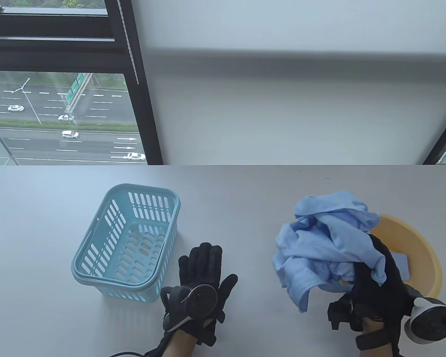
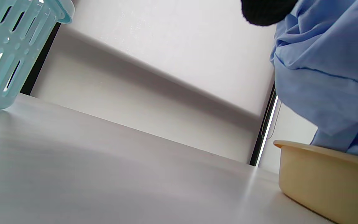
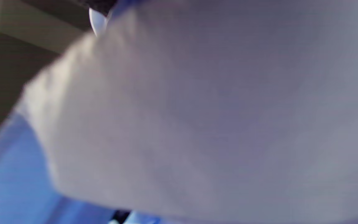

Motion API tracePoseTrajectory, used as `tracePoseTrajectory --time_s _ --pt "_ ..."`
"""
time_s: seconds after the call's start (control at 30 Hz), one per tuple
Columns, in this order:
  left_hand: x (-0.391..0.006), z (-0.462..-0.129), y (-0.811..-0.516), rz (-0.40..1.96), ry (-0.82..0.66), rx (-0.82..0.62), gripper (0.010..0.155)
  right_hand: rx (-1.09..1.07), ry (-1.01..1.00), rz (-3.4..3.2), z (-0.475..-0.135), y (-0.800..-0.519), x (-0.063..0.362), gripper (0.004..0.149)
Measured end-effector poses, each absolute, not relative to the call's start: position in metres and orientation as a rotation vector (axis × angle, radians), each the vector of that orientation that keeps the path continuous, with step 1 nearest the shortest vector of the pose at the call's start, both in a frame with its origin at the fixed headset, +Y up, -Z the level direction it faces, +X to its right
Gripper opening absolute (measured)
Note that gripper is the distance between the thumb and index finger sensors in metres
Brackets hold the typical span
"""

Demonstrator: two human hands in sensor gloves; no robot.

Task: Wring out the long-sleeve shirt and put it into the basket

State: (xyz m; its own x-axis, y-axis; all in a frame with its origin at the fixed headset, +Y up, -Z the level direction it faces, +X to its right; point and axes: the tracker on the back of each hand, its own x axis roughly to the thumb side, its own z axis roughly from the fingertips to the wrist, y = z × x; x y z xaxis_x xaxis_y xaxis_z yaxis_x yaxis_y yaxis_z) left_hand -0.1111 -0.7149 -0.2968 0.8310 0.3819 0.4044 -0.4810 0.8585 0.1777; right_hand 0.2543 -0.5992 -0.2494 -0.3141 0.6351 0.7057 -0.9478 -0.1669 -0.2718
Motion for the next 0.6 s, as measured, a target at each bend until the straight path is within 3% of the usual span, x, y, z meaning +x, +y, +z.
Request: tracePoseTrajectory --time_s 0.17,0.33,0.4,0.5,0.6 --pt "-0.115 -0.297 -0.714 0.854 -0.468 0.232 0.088 0.634 -0.588 1.791 -0.27 -0.622 0.224 0.041" --pt "-0.11 -0.299 -0.719 1.031 -0.543 0.155 0.092 0.676 -0.364 1.87 -0.288 -0.646 0.198 0.041" --pt "-0.109 -0.299 -0.719 1.008 -0.523 0.178 0.083 0.69 -0.296 1.91 -0.292 -0.652 0.192 0.042" --pt "-0.109 -0.297 -0.717 0.935 -0.462 0.268 0.052 0.714 -0.257 1.987 -0.294 -0.656 0.184 0.043" --pt "-0.112 -0.293 -0.713 0.883 -0.413 0.356 0.043 0.717 -0.264 2.039 -0.293 -0.655 0.182 0.046"
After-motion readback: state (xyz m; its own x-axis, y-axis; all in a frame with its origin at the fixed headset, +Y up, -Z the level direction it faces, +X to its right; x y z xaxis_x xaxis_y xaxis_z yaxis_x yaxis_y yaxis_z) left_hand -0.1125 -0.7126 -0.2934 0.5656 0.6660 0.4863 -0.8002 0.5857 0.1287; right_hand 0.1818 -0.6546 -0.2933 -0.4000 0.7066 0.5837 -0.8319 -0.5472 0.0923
